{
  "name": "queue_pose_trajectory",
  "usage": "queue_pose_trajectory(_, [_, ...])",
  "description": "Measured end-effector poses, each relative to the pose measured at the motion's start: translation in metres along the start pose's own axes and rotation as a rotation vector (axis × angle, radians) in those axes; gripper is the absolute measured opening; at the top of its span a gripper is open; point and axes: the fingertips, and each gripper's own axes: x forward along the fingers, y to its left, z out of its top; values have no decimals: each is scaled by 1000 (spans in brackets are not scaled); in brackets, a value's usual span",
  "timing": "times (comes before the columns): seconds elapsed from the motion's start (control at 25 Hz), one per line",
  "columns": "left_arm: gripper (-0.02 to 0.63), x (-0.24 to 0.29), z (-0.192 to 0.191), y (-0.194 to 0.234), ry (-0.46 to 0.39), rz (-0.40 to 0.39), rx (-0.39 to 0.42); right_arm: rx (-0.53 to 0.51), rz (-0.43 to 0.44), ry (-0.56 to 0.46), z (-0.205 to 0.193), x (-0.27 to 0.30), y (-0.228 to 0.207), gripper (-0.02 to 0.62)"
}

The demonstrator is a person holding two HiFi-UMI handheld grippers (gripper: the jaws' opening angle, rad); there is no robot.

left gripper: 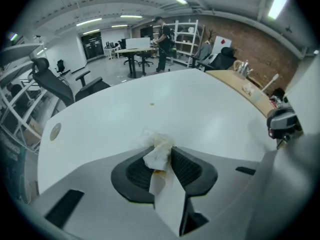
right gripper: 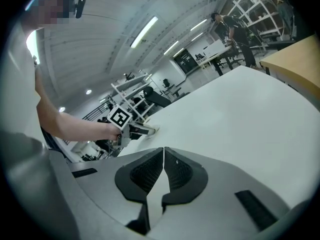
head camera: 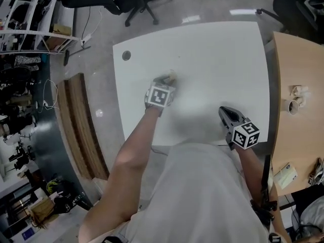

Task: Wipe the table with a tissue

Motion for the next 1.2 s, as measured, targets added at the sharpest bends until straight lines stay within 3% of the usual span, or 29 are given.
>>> queue_pose_trajectory(0.16, [103,-2,7,-27,-42,-80,-5,-3,9,5,2,4,5,17])
queue_pose_trajectory(0.36, [104,-3,33,22,-146,-11,-121,-5,-8,-6,11,0,-1,17])
queue_pose_trajectory(0.48, [103,9,53,49,-147,-4,-169,6,-23,-15,11,-5,-8,17])
queue_pose_trajectory(0.64, [103,23,74,65,-128,7,-169,25,-38,-21,8,-11,-12,17])
queue_pose_trajectory(0.96, [103,33,90,69,-34,134,3,41,-55,-41,9,-17,-20,17])
queue_pose_trajectory(1.2, [101,37,95,62,38,118,155,57,-57,-41,3,-19,-21,17])
